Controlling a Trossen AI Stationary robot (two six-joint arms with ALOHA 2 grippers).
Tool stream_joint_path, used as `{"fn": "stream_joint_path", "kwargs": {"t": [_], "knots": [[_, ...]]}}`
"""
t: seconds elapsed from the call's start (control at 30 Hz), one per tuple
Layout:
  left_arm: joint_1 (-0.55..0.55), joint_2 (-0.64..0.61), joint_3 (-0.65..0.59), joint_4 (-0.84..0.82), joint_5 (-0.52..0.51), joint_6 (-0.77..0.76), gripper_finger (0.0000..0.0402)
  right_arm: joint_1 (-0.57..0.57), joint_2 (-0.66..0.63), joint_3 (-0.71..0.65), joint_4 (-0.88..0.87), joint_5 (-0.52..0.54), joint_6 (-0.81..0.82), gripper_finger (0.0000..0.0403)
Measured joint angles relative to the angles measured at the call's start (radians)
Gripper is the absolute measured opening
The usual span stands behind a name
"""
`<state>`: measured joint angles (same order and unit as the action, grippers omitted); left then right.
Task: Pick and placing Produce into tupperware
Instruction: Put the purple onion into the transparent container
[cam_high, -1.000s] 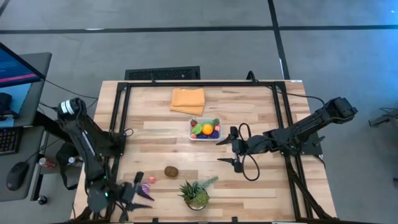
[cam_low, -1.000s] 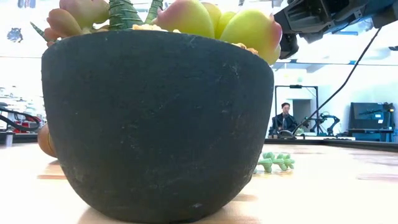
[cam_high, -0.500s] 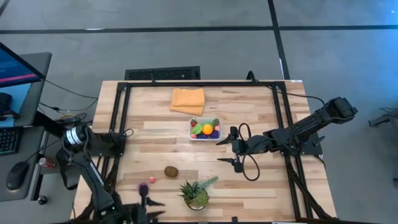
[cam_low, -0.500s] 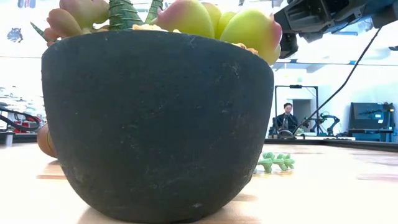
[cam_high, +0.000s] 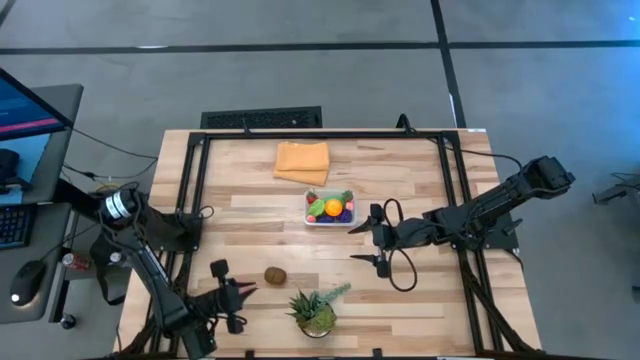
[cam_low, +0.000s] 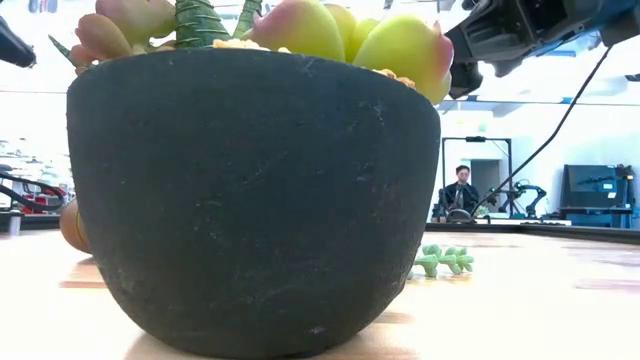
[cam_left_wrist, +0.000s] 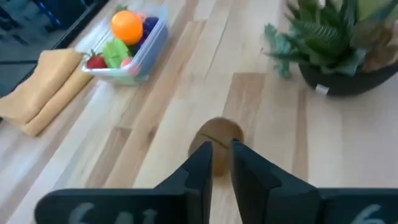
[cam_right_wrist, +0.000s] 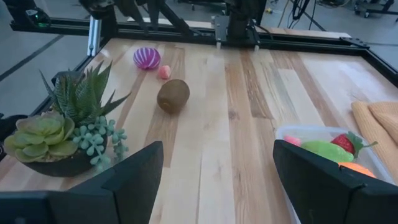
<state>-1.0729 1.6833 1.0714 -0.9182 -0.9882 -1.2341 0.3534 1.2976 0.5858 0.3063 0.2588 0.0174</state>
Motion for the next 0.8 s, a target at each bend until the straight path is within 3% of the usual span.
{"fn": "stream_joint_path", "kwargs": {"t": [0.23,0.43,0.57,0.8], "knots": [[0.046,-0.001,0.0,-0.017,0.042,0.091,0.0023,0.0,0.0,0.0,-0.008,0.0,0.0,0.0296],[0.108,-0.005,0.0,-0.123,0.395,0.067,0.0018,0.0,0.0,0.0,-0.007,0.0,0.0,0.0296],[0.124,-0.005,0.006,-0.148,0.532,0.023,0.0041,-0.002,0.0,0.0,-0.008,0.0,0.0,0.0296],[0.123,-0.005,0.093,-0.221,0.538,0.0,0.0121,-0.002,0.0,0.0,-0.009,0.0,-0.002,0.0296]]}}
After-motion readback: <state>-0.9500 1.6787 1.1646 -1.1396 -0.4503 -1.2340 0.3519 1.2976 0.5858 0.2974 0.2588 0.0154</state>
